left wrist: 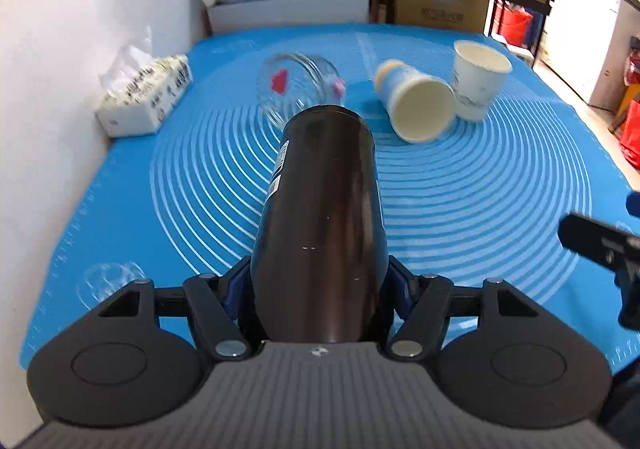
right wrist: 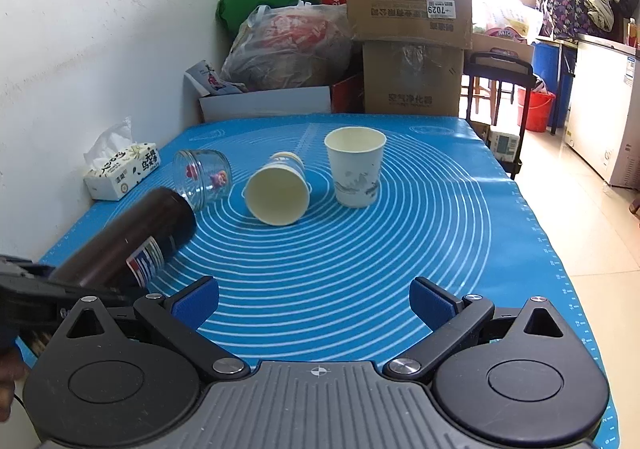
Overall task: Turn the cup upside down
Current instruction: 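Lift the black bottle with the left tool toward the right tool, then close the right tool around the bottle while the left tool opens and releases it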
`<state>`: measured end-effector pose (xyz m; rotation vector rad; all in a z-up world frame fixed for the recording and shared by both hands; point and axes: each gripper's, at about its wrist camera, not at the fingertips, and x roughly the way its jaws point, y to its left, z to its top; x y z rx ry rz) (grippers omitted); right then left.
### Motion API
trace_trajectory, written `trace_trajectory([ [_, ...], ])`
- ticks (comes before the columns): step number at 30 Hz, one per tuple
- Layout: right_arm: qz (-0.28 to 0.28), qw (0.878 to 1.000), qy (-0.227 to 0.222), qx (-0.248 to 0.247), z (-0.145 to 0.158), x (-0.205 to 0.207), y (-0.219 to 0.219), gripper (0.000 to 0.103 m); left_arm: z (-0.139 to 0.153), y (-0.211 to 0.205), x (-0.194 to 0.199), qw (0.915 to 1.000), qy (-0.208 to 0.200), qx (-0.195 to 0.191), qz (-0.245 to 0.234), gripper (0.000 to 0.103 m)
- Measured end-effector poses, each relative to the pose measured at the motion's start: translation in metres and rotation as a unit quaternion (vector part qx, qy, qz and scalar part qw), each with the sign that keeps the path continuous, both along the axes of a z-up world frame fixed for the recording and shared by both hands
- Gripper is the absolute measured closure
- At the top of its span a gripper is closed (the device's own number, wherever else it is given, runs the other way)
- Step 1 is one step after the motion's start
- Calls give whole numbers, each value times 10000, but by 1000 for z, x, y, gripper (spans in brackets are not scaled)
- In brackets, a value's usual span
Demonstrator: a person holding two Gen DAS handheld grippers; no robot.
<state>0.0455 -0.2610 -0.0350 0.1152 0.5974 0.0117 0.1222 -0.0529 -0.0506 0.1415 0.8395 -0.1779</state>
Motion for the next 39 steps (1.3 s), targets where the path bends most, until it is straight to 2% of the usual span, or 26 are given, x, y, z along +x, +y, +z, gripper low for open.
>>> trace_trajectory([
  [6,-25,10000,72,-24,-4,-4,-2,0,-12,-6,-3,9999,39,130,-21,34],
  [9,-22,9999,133,-25,-6,-4,-3,0,-17,-6,1,9995,252,193,-67,34],
  [15,26,9998,218,-23,-11,-4,1,0,-17,-2,-2,9995,231,181,-120,34],
  [17,46,9997,233,-37,-11,-4,3,0,-15,-4,-3,9994,182,268,-138,29],
  [18,54,9997,235,-40,-11,-4,3,0,-14,-5,-3,9993,185,284,-157,21],
  [25,72,9997,244,-37,-11,-4,5,0,-11,1,-2,9995,240,152,-115,20],
  [34,112,9998,151,-15,0,-6,11,0,25,12,-17,9997,-145,-168,-75,19],
  [39,215,9998,20,-34,14,-7,23,0,52,29,-25,9984,-509,-222,77,10],
])
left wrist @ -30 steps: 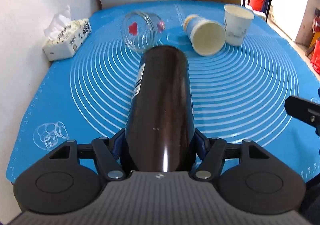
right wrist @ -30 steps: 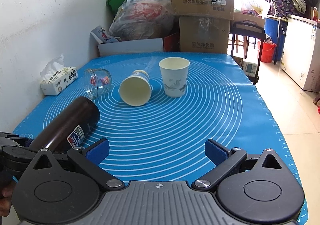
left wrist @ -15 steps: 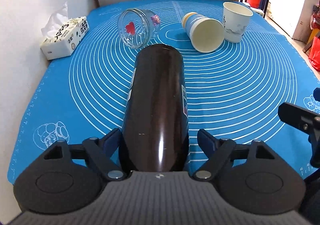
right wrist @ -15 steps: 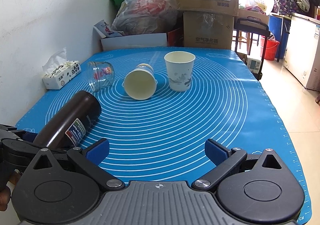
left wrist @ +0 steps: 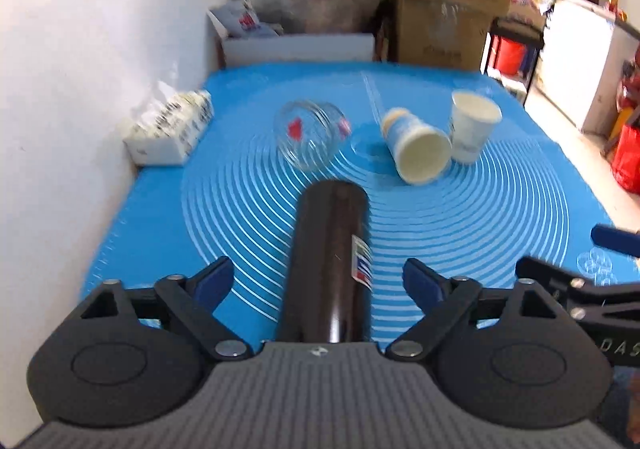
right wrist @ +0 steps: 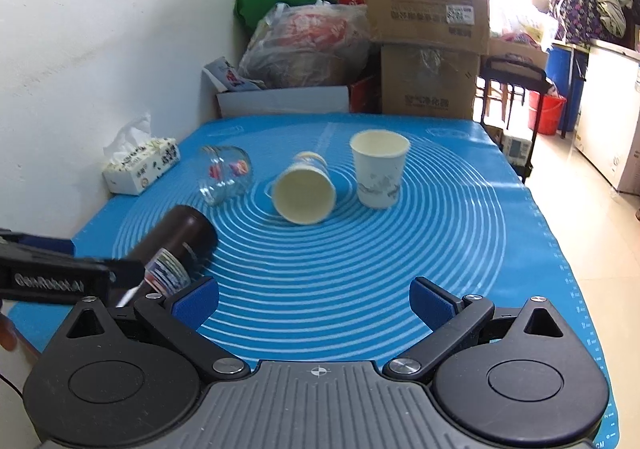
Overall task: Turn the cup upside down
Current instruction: 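Close the right tool around the bottle while the left tool opens and releases it, then lift the bottle with the right tool and rotate it upright, cap up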
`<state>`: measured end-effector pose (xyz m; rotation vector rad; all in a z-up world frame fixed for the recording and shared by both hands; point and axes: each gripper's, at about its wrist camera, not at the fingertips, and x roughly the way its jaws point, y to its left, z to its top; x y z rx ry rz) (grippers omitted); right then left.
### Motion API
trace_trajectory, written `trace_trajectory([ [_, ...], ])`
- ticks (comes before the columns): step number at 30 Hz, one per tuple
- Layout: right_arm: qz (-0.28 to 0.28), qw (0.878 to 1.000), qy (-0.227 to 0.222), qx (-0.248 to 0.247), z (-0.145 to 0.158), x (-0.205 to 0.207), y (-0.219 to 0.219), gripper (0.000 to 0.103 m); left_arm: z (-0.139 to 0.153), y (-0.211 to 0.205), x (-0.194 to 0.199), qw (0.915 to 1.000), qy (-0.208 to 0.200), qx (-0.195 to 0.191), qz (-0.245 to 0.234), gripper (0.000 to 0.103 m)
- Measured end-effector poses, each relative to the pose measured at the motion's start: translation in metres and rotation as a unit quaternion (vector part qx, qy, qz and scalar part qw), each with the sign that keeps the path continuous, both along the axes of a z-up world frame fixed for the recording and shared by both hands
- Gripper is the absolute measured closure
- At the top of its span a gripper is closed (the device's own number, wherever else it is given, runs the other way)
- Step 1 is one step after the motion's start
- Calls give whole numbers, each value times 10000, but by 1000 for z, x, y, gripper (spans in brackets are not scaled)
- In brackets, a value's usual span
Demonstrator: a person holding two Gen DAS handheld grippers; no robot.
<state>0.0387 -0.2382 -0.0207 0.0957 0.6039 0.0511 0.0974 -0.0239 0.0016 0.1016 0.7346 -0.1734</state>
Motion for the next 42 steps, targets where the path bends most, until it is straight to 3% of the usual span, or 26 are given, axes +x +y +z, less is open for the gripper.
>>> trace_trajectory([
  [4,230,9997,18,48,9,6,15,0,13,20,-3,9995,-146,-58,279,6],
  [12,519,9983,127,239,24,27,47,0,15,61,8,9975,-218,205,637,6],
  [26,771,9892,1250,-15,-2,114,121,1,-36,111,49,9940,124,511,958,6],
  [29,732,9869,1433,-132,-9,129,131,6,-45,116,55,9935,199,533,984,6],
  [32,693,9822,1728,-241,-17,144,141,18,-51,119,59,9934,256,519,994,6],
  [36,705,9755,2063,-293,-30,156,148,23,-54,120,61,9936,275,500,971,6],
  [42,625,9720,2261,104,-40,162,141,26,-53,118,61,9945,272,389,936,6],
])
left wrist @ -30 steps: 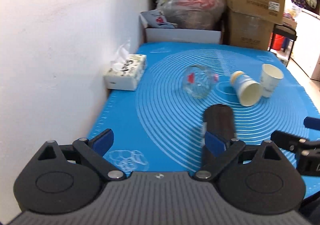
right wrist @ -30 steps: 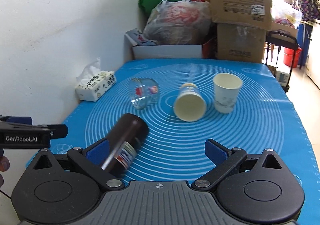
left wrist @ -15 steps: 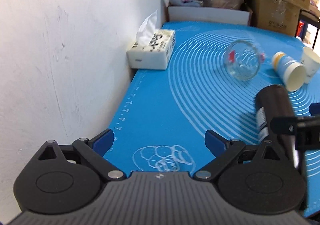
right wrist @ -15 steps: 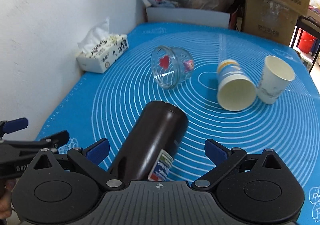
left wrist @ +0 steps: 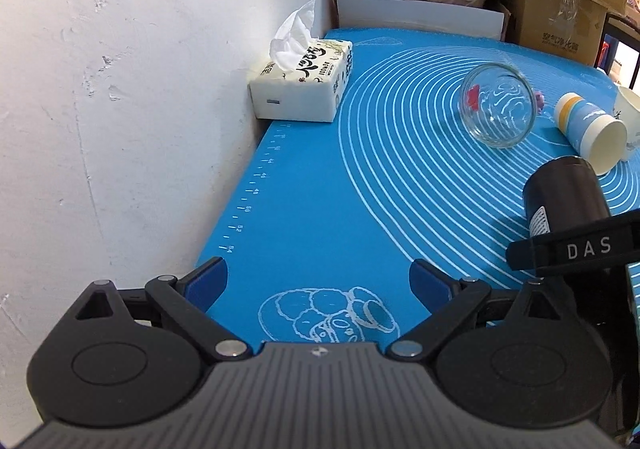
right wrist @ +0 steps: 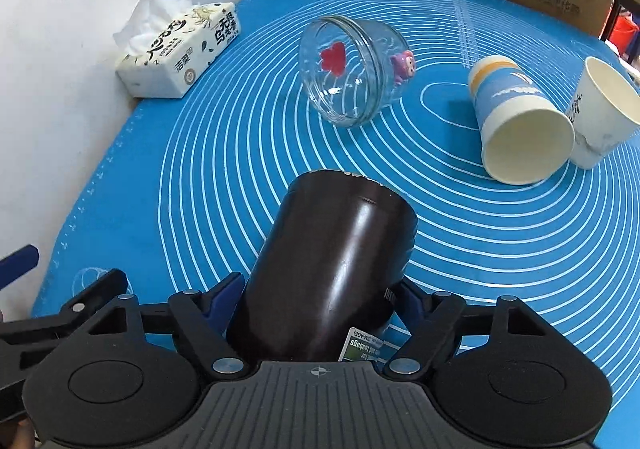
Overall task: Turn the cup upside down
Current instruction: 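Lift the bottle with the right tool and rotate it upright, cap up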
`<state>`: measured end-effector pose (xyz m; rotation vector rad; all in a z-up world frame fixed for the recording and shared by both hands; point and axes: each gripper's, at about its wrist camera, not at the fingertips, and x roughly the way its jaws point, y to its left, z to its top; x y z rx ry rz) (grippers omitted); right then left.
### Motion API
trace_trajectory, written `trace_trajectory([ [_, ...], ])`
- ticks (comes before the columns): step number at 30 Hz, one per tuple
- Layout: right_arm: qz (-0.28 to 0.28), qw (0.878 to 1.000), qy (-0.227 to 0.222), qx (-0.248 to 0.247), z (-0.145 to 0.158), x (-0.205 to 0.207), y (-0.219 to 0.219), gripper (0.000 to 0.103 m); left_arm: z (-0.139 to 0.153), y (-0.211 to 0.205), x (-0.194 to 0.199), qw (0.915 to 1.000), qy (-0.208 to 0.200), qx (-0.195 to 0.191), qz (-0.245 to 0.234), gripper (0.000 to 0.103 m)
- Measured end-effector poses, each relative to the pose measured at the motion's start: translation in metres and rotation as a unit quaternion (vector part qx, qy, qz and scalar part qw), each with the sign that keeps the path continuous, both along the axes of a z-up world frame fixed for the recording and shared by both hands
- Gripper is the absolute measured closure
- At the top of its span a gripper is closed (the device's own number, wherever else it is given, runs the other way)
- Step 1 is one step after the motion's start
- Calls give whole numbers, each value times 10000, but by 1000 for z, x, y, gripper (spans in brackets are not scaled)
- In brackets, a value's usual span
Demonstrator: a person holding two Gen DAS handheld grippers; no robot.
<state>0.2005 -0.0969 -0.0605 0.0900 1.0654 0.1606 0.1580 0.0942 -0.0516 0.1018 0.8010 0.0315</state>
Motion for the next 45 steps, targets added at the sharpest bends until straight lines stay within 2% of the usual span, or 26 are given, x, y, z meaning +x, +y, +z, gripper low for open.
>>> trace_trajectory([
  [5,-92,9987,-369,351,2,-17,-15,27,4,-4,-4,9999,-49,-109,-38,6],
  [14,224,9841,-1730,323,47,-81,-28,29,23,-13,-15,9991,-284,-278,-117,6],
  [19,353,9664,-2539,212,59,-110,-33,31,31,-18,-20,9986,-372,-334,-165,6],
  [23,289,9466,-3209,-135,68,-124,-35,33,34,-22,-20,9981,-433,-391,-179,6],
  [29,69,9214,-3843,-564,68,-122,-44,35,32,-30,-17,9976,-430,-494,-228,6],
  [32,-45,9204,-3840,-736,62,-108,-50,35,30,-35,-16,9976,-391,-494,-280,6],
  [34,-110,9197,-3865,-682,62,-100,-56,35,28,-37,-16,9976,-382,-491,-308,6],
  [36,-130,9239,-3775,-609,65,-92,-61,35,27,-40,-15,9976,-361,-482,-331,6],
  [45,190,9274,-3625,-903,68,-74,-44,35,24,-46,-12,9979,-319,-479,-310,6],
])
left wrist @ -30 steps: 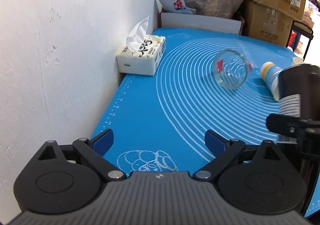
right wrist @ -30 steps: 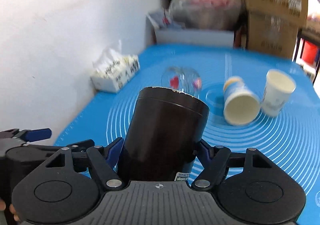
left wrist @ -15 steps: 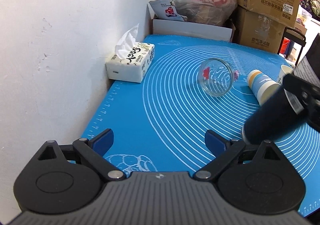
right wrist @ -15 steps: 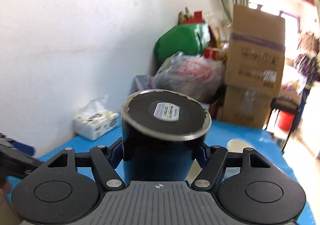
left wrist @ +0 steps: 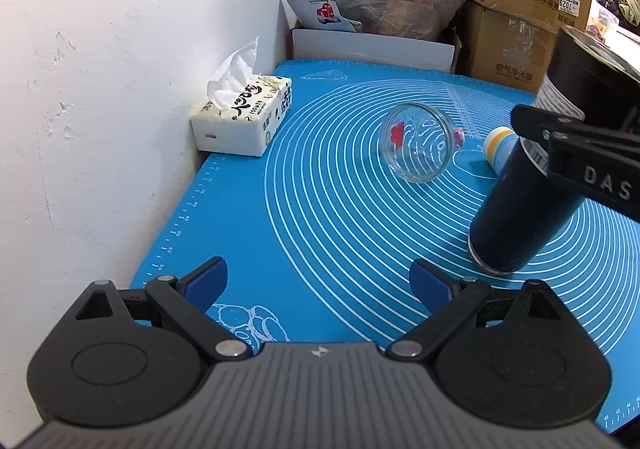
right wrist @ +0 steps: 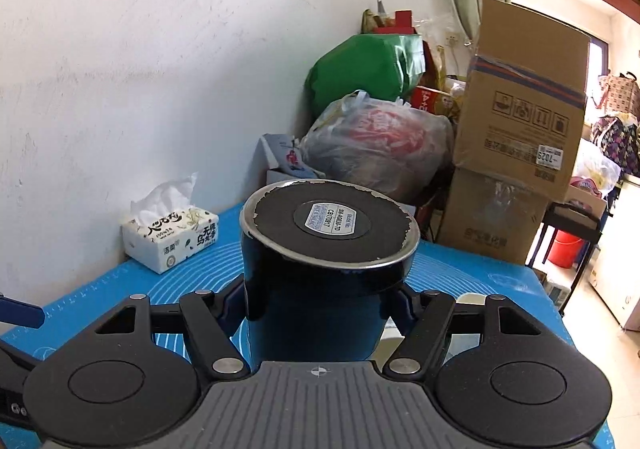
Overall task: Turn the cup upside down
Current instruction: 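Lift the bottle with the right tool and rotate it upright, cap up, then lower the upright bottle onto the mat with the right tool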
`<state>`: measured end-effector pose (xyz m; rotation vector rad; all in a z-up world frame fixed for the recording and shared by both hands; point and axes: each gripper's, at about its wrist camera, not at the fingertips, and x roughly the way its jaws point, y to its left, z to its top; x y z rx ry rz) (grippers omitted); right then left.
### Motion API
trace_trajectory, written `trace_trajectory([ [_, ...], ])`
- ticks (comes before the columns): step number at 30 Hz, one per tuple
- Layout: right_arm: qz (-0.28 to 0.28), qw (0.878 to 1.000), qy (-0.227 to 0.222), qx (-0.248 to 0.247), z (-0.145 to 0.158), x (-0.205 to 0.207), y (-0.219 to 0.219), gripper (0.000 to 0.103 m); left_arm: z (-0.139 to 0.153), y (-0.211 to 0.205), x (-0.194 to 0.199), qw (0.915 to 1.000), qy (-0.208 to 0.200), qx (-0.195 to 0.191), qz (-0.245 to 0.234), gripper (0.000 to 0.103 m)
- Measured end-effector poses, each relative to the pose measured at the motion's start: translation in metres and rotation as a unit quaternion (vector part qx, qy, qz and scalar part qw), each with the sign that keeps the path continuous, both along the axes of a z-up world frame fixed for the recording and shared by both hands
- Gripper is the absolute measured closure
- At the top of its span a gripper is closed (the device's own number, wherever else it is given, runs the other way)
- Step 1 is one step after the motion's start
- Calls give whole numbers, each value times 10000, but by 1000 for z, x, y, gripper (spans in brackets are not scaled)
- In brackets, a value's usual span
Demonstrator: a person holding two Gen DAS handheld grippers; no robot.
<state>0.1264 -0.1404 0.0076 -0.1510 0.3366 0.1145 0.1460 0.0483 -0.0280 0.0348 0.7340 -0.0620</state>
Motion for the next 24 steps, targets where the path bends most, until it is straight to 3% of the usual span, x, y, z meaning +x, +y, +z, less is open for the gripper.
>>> trace_trajectory([
  [11,10,9995,260,197,4,12,-6,37,-1,-1,0,10000,6,8,-26,6],
  [17,-4,9989,291,363,8,14,-10,26,0,-2,1,9999,-45,-107,-44,6],
  [24,51,9996,262,124,8,6,-4,13,6,-5,-6,9997,-174,-150,-127,6],
])
